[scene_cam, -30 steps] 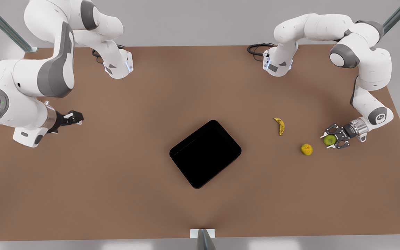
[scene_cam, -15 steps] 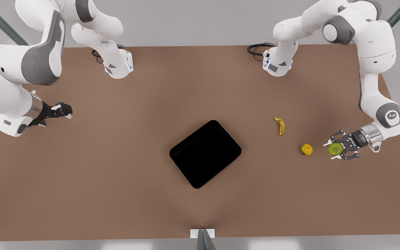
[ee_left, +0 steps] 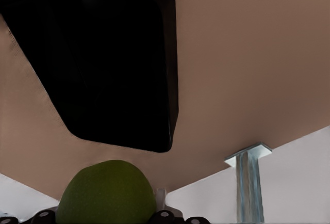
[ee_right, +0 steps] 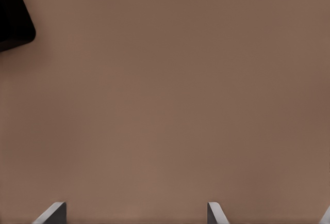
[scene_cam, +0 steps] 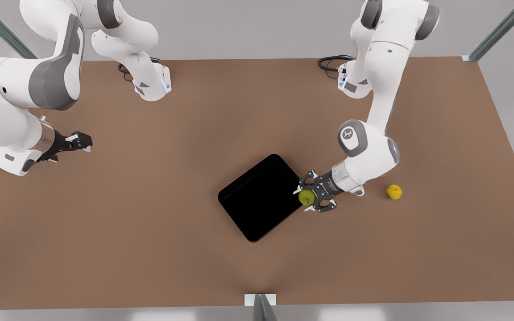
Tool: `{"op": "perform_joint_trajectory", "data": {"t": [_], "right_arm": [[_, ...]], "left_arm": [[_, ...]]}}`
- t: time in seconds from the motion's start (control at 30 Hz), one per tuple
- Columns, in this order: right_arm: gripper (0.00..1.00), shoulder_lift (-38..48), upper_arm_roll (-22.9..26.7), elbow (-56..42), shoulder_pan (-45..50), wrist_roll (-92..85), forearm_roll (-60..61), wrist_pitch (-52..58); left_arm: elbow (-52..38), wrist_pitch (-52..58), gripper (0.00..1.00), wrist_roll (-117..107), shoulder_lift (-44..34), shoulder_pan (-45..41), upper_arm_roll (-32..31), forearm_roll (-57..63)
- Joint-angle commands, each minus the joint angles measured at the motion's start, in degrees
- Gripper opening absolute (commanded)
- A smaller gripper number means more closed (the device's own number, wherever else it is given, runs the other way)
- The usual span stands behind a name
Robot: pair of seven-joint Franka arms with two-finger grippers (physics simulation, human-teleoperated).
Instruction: Place the storage box in the middle with the right arm, and place the apple in the storage box with the left arm
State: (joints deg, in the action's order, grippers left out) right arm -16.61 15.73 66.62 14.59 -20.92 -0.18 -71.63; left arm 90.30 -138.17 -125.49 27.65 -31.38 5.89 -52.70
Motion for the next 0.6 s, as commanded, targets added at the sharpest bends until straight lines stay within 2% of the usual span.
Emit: {"op": "perform_joint_trajectory", "data": {"t": [0.0, 0.07, 0.13, 0.3, 0.33, 0.37, 0.57], "right_arm": [[1.0, 0.0, 0.01, 0.0, 0.0, 0.0, 0.0, 0.0], [1.0, -0.09, 0.01, 0.09, 0.0, 0.0, 0.09, 0.0], [1.0, -0.09, 0.01, 0.0, 0.0, 0.0, 0.09, 0.0], [1.0, -0.18, 0.01, 0.0, 0.0, 0.0, 0.09, 0.0], [1.0, -0.26, 0.01, 0.0, 0.0, 0.0, 0.09, 0.0], [1.0, -0.26, 0.01, 0.0, 0.09, 0.0, 0.09, 0.0], [1.0, -0.26, 0.01, 0.0, 0.09, 0.0, 0.09, 0.0]], "left_arm": [[-2.66, -0.08, 0.66, -5.35, 1.96, -1.57, 0.0, 14.71], [-10.67, -0.09, 0.66, -20.4, 8.56, -6.58, 0.09, 24.48], [-14.28, -0.17, 0.66, -26.47, 12.42, -10.54, 0.26, 29.23], [-14.63, 0.71, 0.67, -26.47, 16.38, -11.86, 0.09, 39.69], [-14.54, 0.79, 0.74, -26.47, 17.26, -11.86, 0.09, 41.45], [-14.54, 0.88, 1.0, -26.47, 17.61, -11.95, 0.0, 43.12], [-14.45, 1.06, 1.0, -26.21, 17.61, -12.83, 0.0, 43.47]]}}
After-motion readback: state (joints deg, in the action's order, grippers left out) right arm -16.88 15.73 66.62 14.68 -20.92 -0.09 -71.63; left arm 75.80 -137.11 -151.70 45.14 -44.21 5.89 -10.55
